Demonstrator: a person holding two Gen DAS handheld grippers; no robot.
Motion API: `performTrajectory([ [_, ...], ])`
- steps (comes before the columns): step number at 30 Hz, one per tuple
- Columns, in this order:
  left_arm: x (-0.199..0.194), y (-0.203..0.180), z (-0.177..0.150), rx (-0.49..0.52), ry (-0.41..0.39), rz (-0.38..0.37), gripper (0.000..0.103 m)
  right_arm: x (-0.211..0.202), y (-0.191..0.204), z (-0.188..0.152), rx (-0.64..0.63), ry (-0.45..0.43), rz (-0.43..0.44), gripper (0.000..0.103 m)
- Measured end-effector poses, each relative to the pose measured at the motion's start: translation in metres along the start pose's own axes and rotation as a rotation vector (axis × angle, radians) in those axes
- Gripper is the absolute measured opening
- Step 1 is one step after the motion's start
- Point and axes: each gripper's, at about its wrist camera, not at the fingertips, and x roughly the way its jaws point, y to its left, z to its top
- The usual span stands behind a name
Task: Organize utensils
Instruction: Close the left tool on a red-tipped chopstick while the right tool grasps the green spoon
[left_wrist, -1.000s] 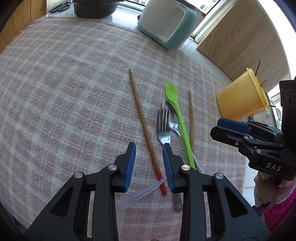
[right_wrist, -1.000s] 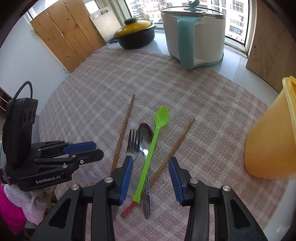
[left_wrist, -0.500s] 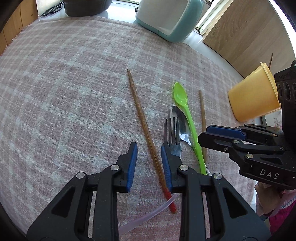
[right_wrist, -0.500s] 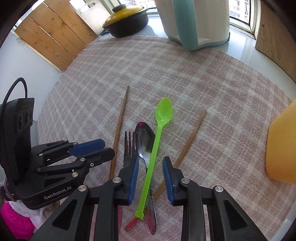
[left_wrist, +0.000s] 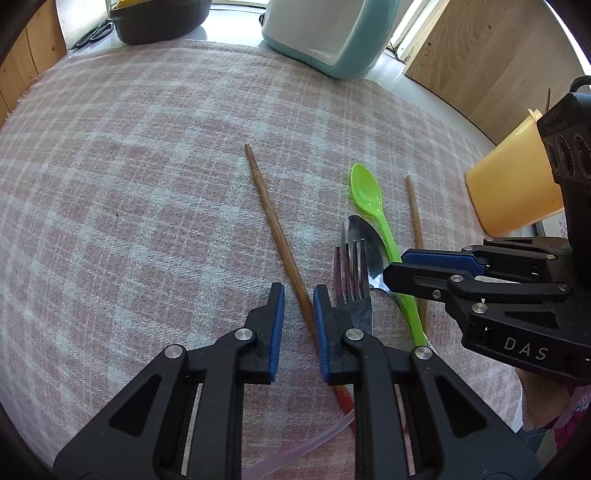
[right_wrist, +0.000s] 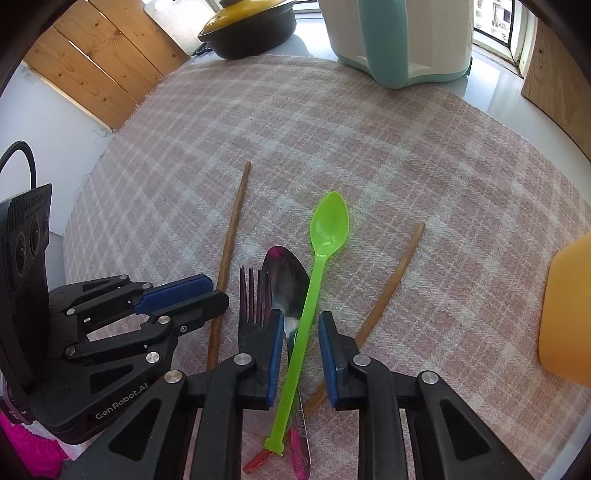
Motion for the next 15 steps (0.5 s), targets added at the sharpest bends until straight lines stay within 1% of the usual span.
performTrajectory([
  [3,0.001,0.001,0.003,-0.006,0.002,-0.006,0.010,0.003,-0.001,0.000,-0.002,0.007,-0.009,0.013],
  [5,-0.001,0.003,0.003,-0.003,0.001,0.000,0.008,0.003,-0.004,-0.001,0.001,0.009,-0.007,0.010],
  [6,-0.003,0.003,0.003,0.001,-0.001,0.009,0.006,0.003,-0.006,-0.002,0.006,0.008,-0.005,0.009],
  [7,-0.004,0.005,0.003,0.007,-0.001,0.022,0.006,0.002,-0.008,-0.002,0.010,0.007,-0.001,0.008],
  [11,-0.005,0.005,0.006,0.017,0.021,0.032,0.006,0.003,-0.010,-0.003,0.014,0.010,0.005,0.007],
  [12,-0.004,0.005,0.007,0.006,0.028,0.034,0.008,0.002,-0.010,-0.003,0.011,0.010,0.005,0.007],
  [13,-0.001,0.006,0.010,-0.011,0.044,0.041,0.013,0.002,-0.010,-0.003,0.008,0.010,0.005,0.007],
  [14,0.002,0.006,0.012,-0.023,0.059,0.044,0.024,0.003,-0.009,-0.003,0.006,0.011,0.005,0.007],
  [15,0.003,0.005,0.015,-0.027,0.055,0.040,0.030,0.003,-0.009,-0.002,0.003,0.013,0.005,0.007],
])
